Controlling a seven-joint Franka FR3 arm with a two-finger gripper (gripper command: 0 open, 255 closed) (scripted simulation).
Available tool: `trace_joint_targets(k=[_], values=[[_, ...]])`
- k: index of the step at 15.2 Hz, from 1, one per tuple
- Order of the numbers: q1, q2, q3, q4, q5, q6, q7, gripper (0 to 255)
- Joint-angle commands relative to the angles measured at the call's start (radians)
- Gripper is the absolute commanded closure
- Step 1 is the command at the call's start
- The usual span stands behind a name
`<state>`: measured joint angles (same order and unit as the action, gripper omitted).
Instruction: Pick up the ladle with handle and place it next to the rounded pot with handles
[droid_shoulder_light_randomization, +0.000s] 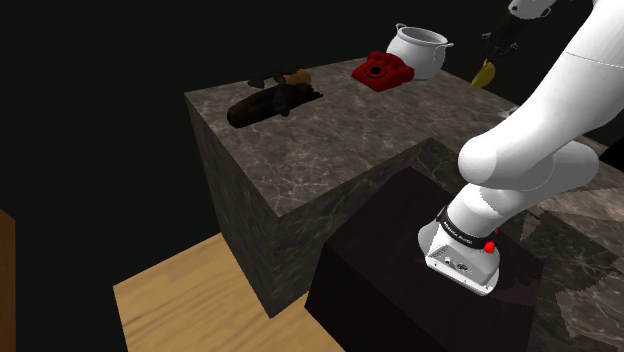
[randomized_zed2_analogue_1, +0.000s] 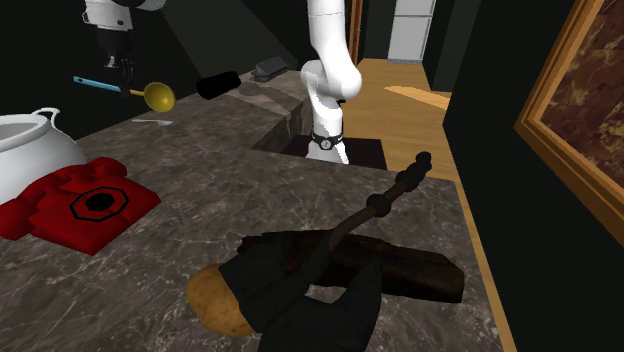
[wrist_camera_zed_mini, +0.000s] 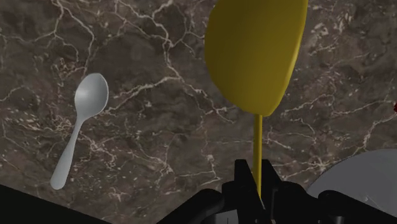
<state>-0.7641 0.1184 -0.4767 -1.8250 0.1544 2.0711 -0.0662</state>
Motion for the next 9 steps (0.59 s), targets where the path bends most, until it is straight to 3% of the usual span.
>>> trace_joint_targets(k=[1,9], values=[[-0.002,0.008,0.000,-0.018,0.007,0.026,-0.008,255],[-0.005,0.041,0.005,-0.089,0.034,0.124,-0.032,255]])
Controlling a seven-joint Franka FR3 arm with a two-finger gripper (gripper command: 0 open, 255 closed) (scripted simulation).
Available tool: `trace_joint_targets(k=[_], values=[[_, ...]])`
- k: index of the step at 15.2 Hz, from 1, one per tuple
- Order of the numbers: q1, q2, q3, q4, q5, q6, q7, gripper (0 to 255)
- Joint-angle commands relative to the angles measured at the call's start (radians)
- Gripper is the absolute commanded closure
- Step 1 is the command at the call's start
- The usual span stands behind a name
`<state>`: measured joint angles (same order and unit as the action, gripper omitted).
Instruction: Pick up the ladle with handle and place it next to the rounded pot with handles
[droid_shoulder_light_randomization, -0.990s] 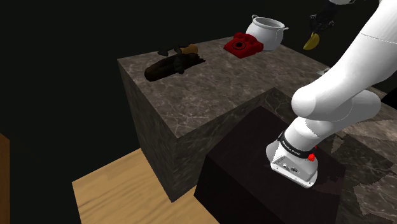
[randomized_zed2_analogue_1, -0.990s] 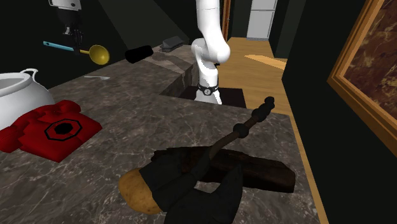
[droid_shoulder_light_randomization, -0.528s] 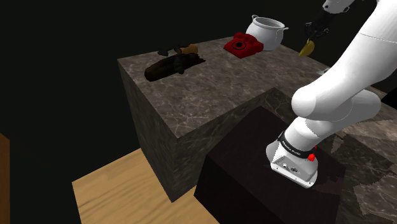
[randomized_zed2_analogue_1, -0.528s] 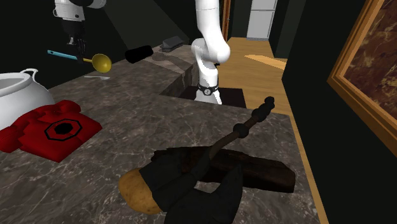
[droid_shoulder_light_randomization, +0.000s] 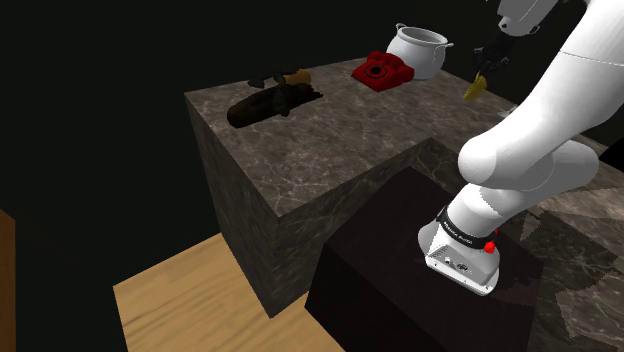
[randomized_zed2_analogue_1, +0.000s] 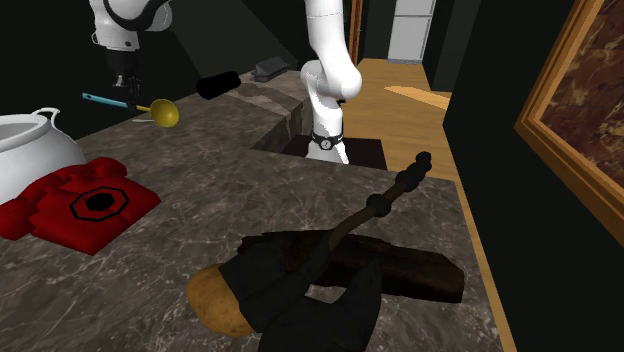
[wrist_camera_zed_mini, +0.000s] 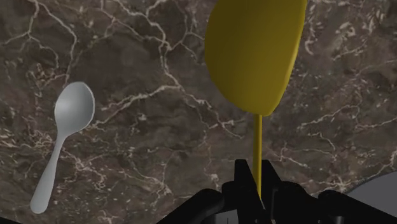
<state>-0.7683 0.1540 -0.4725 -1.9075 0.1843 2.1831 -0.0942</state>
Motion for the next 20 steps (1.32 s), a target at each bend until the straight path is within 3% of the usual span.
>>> trace_joint_targets(k=[1,20], values=[[-0.002,0.011,0.001,-0.014,0.009,0.023,-0.008,255],[-0.023,0.125,0.031,-0.110,0.107,0.216,-0.085,255]])
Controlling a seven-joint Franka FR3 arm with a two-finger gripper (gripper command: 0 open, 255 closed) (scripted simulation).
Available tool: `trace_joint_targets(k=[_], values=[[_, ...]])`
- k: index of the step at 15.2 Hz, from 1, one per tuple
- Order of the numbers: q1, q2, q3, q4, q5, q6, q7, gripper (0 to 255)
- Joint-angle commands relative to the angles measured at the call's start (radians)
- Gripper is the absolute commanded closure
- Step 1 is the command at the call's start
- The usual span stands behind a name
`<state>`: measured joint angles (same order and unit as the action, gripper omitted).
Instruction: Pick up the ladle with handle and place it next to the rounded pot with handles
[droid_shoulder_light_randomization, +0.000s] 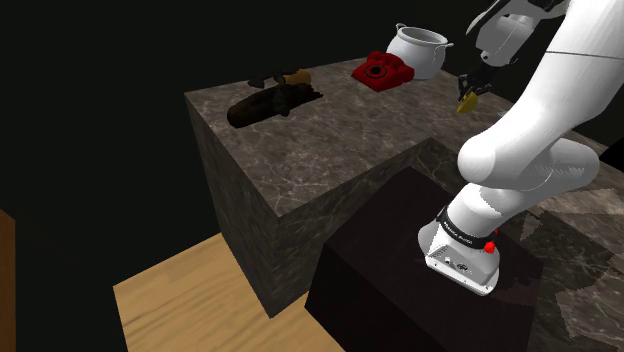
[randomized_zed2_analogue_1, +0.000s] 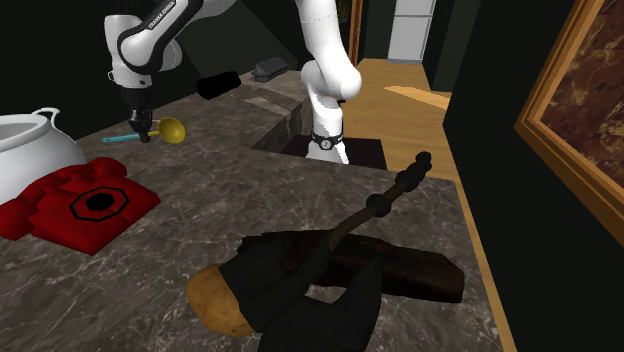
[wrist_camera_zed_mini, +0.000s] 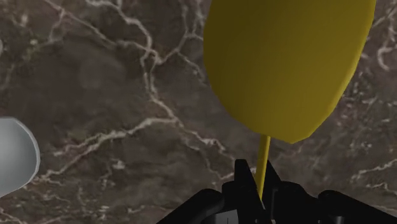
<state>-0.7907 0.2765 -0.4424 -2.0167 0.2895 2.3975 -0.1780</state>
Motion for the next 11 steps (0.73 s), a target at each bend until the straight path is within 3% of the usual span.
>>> trace_joint_targets(k=[1,6,7,11], values=[[-0.001,0.002,0.001,-0.001,0.001,0.001,-0.001,255],[-0.001,0.002,0.001,-0.001,0.001,0.001,-0.001,255],[-0.001,0.002,0.001,-0.001,0.002,0.001,-0.001,0],[-0.001,0.002,0.001,-0.001,0.001,0.001,-0.001,0]])
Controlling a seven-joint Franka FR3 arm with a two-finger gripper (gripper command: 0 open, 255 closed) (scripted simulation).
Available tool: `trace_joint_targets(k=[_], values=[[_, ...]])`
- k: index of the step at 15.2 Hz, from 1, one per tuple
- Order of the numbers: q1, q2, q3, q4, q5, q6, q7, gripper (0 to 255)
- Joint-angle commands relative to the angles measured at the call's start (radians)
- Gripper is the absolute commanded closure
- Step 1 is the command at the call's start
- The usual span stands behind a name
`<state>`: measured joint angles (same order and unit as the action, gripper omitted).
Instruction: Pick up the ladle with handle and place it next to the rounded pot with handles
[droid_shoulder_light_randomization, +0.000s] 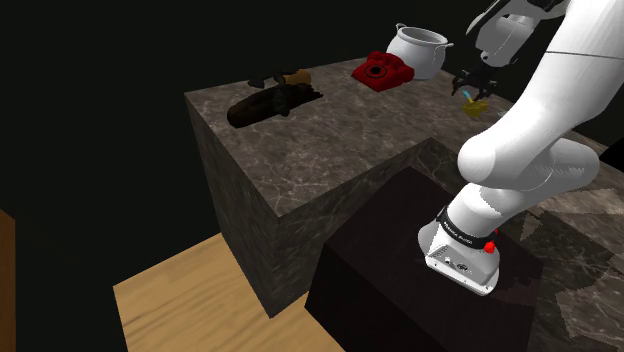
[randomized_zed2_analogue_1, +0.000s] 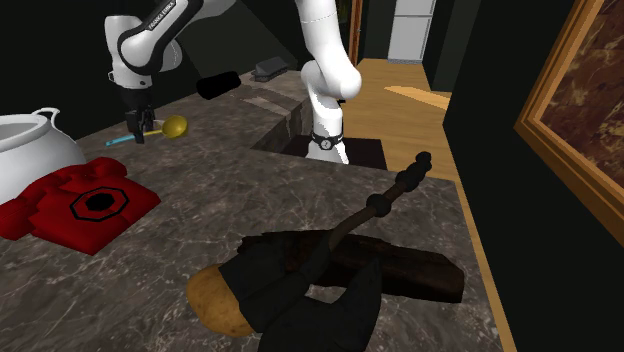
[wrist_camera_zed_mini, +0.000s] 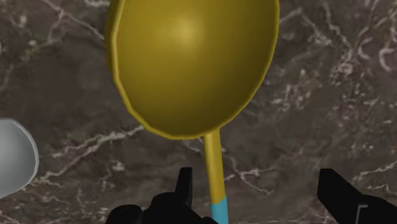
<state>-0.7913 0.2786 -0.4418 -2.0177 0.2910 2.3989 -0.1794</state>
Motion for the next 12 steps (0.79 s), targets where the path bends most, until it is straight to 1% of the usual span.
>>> trace_joint_targets(k=[1,5,12], values=[[0.000,0.000,0.000,0.000,0.000,0.000,0.000,0],[0.017,-0.092,-0.026,0.016,-0.069,-0.095,0.045,0],[0.017,-0.092,-0.026,0.016,-0.069,-0.095,0.045,0]])
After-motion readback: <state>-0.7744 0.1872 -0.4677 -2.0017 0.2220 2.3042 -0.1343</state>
